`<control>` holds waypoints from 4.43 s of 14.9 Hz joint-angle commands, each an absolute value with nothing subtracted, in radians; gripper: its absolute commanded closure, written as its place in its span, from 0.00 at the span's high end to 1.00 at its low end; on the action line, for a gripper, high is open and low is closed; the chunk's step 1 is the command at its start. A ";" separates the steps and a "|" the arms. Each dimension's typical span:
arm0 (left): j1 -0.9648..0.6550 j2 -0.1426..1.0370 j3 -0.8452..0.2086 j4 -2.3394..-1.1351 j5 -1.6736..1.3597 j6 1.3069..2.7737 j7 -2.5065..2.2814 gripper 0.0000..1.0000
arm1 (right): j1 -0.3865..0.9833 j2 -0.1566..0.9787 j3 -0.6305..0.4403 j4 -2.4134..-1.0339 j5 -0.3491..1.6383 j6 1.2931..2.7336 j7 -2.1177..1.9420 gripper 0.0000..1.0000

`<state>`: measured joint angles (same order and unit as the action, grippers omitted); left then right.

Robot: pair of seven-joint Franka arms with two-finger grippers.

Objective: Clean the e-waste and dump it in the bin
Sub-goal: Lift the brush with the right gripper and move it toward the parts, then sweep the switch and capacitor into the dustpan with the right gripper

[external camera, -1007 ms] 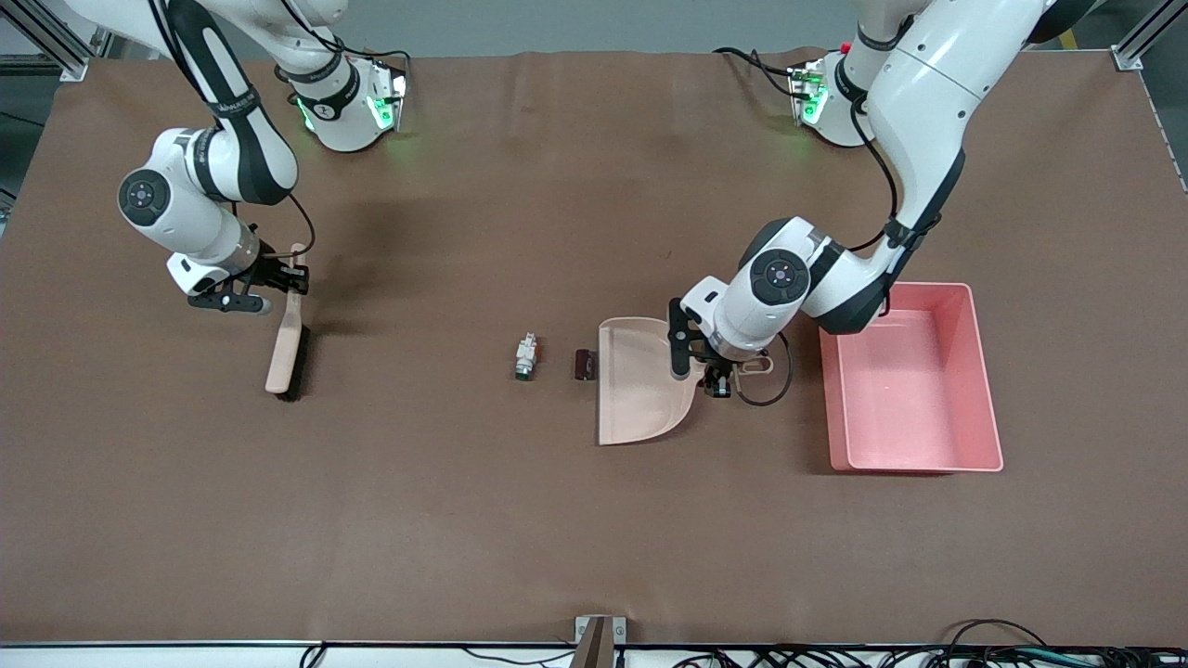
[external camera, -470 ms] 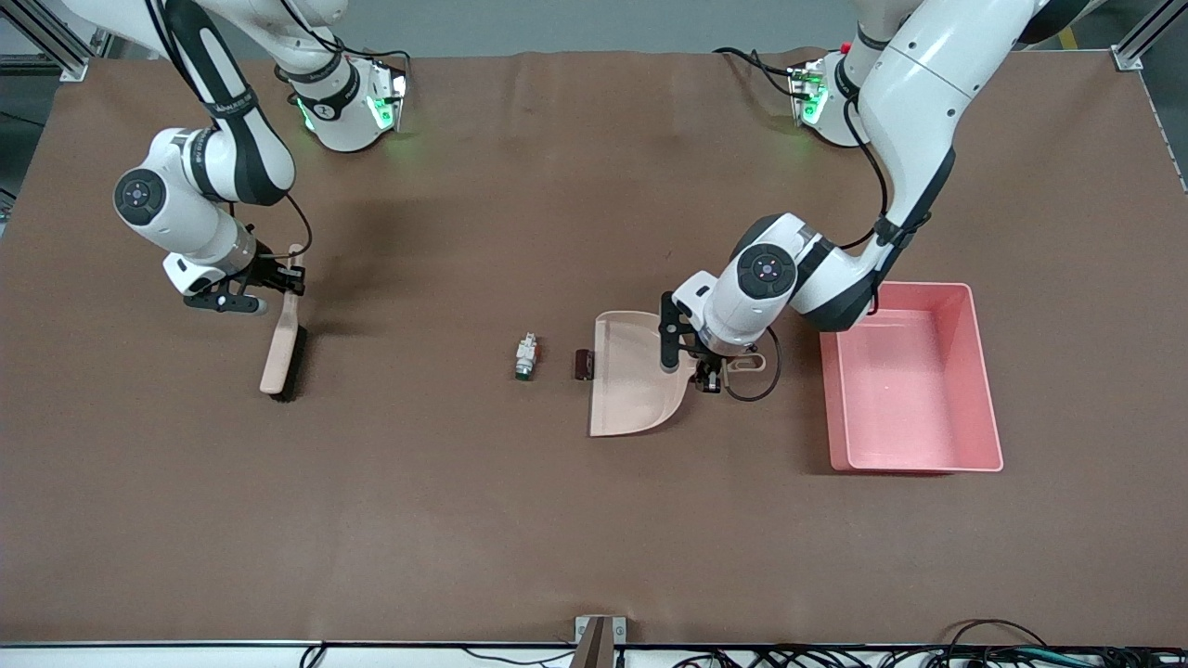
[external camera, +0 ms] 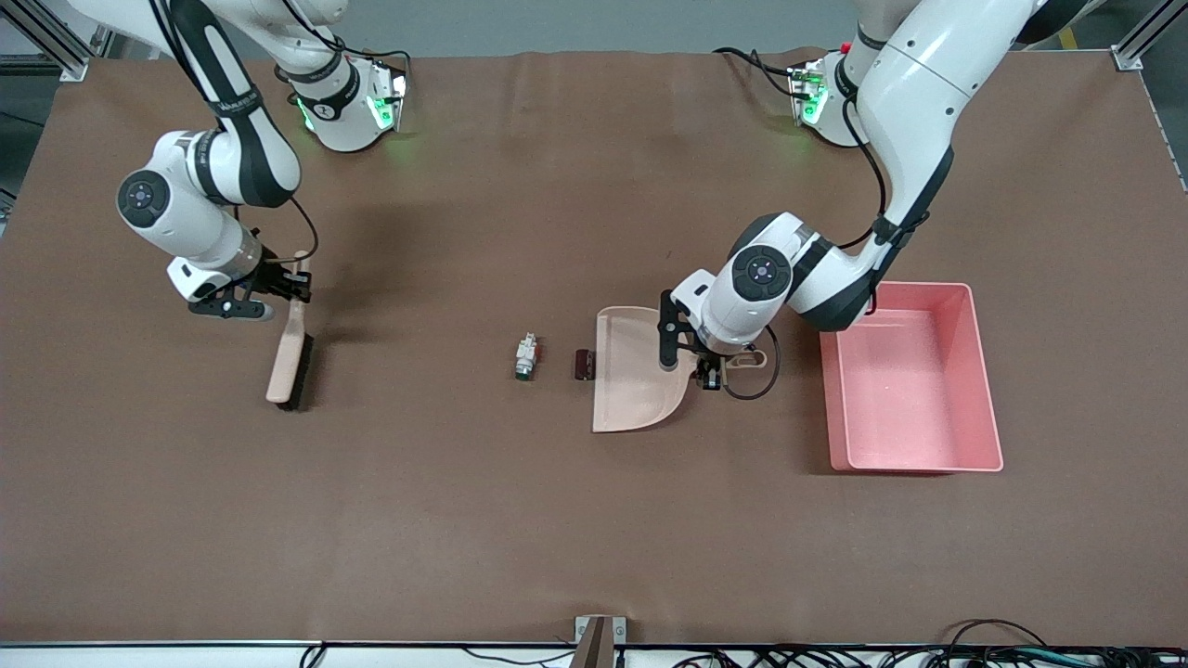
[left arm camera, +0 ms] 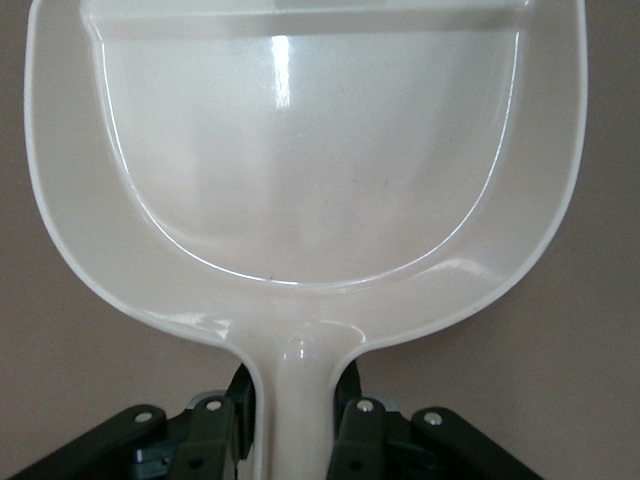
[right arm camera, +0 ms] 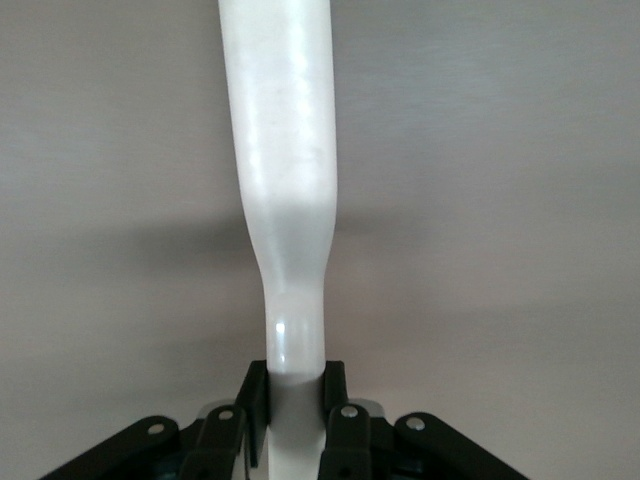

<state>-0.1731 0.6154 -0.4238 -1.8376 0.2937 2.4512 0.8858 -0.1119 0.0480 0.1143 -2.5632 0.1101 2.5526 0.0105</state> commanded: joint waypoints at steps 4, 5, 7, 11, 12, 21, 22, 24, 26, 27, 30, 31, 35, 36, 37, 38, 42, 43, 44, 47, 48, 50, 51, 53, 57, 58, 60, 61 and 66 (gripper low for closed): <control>-0.189 0.630 -0.423 -1.824 0.308 2.422 0.887 0.18 | 0.175 0.014 0.113 -2.511 0.276 2.505 0.184 0.00; -0.192 0.630 -0.423 -1.822 0.308 2.422 0.887 0.18 | 0.181 0.015 0.114 -2.502 0.279 2.505 0.186 0.00; -0.195 0.643 -0.423 -1.809 0.310 2.422 0.887 0.18 | 0.192 0.020 0.115 -2.476 0.282 2.497 0.213 0.00; -0.212 0.660 -0.423 -1.792 0.307 2.422 0.885 0.18 | 0.276 0.043 0.118 -2.459 0.285 2.507 0.404 0.00; -0.213 0.661 -0.423 -1.790 0.307 2.422 0.885 0.18 | 0.346 0.052 0.115 -2.450 0.285 2.508 0.466 0.00; -0.216 0.667 -0.423 -1.787 0.307 2.421 0.850 0.18 | 0.546 0.163 0.114 -2.424 0.285 2.594 0.655 0.00; -0.216 0.669 -0.423 -1.786 0.307 2.421 0.841 0.18 | 0.561 0.181 0.114 -2.402 0.285 2.592 0.676 0.00; -0.216 0.678 -0.423 -1.775 0.307 2.421 0.835 0.18 | 0.574 0.204 0.114 -2.379 0.285 2.595 0.686 0.00; -0.216 0.686 -0.423 -1.764 0.307 2.421 0.834 0.18 | 0.592 0.239 0.114 -2.341 0.285 2.599 0.725 0.00; -0.218 0.687 -0.423 -1.760 0.305 2.421 0.833 0.18 | 0.603 0.253 0.114 -2.324 0.285 2.597 0.738 0.00; -0.219 0.695 -0.423 -1.755 0.305 2.422 0.828 0.18 | 0.617 0.271 0.114 -2.272 0.285 2.586 0.765 0.00; -0.228 0.695 -0.422 -1.753 0.307 2.421 0.818 0.18 | 0.627 0.282 0.114 -2.258 0.285 2.586 0.773 0.00; -0.233 0.703 -0.422 -1.741 0.307 2.421 0.813 0.18 | 0.661 0.345 0.114 -2.175 0.285 2.588 0.822 0.00; -0.239 0.709 -0.422 -1.738 0.305 2.421 0.813 0.18 | 0.664 0.359 0.114 -2.154 0.285 2.588 0.827 0.00; -0.244 0.710 -0.420 -1.735 0.305 2.422 0.811 0.18 | 0.670 0.374 0.114 -2.129 0.285 2.586 0.834 0.00; -0.244 0.715 -0.420 -1.729 0.305 2.421 0.811 0.18 | 0.679 0.389 0.114 -2.103 0.285 2.586 0.853 0.00; -0.259 0.726 -0.416 -1.713 0.304 2.421 0.811 0.18 | 0.698 0.437 0.114 -2.019 0.285 2.573 0.894 0.00; -0.259 0.730 -0.414 -1.712 0.305 2.421 0.802 0.18 | 0.704 0.446 0.114 -2.000 0.285 2.568 0.906 0.00; -0.262 0.730 -0.414 -1.710 0.307 2.421 0.796 0.18 | 0.709 0.454 0.114 -1.984 0.287 2.568 0.913 0.00; -0.272 0.736 -0.414 -1.704 0.305 2.421 0.792 0.18 | 0.721 0.468 0.115 -1.938 0.287 2.565 0.948 0.00; -0.273 0.738 -0.414 -1.701 0.305 2.421 0.790 0.18 | 0.721 0.469 0.117 -1.925 0.287 2.548 0.951 0.00; -0.275 0.744 -0.414 -1.698 0.305 2.421 0.790 0.18 | 0.730 0.469 0.115 -1.863 0.287 2.469 1.001 0.00; -0.278 0.744 -0.414 -1.697 0.305 2.421 0.788 0.18 | 0.735 0.469 0.115 -1.830 0.287 2.427 1.023 0.00; -0.285 0.747 -0.413 -1.698 0.305 2.421 0.784 0.18 | 0.750 0.469 0.115 -1.807 0.288 2.422 1.046 0.00; -0.285 0.752 -0.413 -1.697 0.307 2.422 0.770 0.18 | 0.738 0.468 0.115 -1.779 0.322 2.401 1.095 0.00; -0.285 0.752 -0.413 -1.697 0.307 2.422 0.770 0.18 | 0.730 0.463 0.112 -1.779 0.321 2.355 1.088 0.00; -0.285 0.750 -0.413 -1.694 0.310 2.422 0.769 0.18 | 0.698 0.454 0.106 -1.781 0.318 2.268 1.062 0.00; -0.281 0.749 -0.413 -1.694 0.314 2.424 0.769 0.18 | 0.678 0.446 0.106 -1.786 0.314 2.241 1.048 0.00; -0.268 0.746 -0.414 -1.697 0.328 2.453 0.776 0.16 | 0.571 0.354 0.078 -1.847 0.187 2.177 0.953 0.00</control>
